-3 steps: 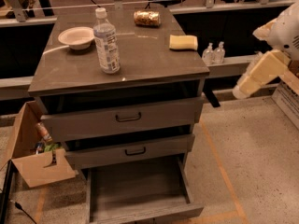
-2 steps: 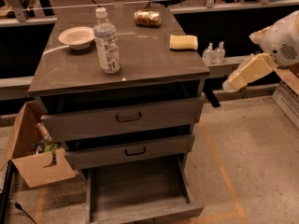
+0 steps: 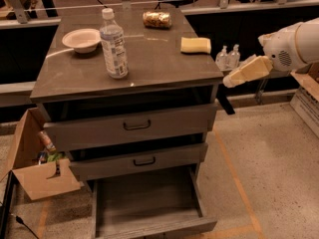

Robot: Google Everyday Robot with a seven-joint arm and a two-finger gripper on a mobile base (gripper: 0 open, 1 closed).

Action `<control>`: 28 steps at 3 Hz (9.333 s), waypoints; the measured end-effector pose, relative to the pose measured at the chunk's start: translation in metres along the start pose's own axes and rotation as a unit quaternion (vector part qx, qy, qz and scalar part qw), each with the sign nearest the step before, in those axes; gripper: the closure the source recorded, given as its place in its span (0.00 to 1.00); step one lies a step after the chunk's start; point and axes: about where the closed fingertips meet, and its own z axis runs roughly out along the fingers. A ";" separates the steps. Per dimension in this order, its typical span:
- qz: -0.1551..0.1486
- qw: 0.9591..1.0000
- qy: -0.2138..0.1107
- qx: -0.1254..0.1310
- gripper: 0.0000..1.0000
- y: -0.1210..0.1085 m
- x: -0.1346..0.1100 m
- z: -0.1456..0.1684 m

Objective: Place sponge into bottom drawer

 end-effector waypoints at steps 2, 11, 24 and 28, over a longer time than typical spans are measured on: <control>0.016 1.000 -0.004 0.018 0.00 -0.004 0.005 0.016; 0.213 0.960 -0.161 0.088 0.17 -0.163 -0.013 0.250; 0.087 0.980 -0.004 -0.180 1.00 0.128 0.051 0.072; 0.094 0.985 0.042 -0.140 1.00 0.186 0.127 0.124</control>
Offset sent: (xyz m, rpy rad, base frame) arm 0.0706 -0.0017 -0.0608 0.0913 -0.1002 -0.2787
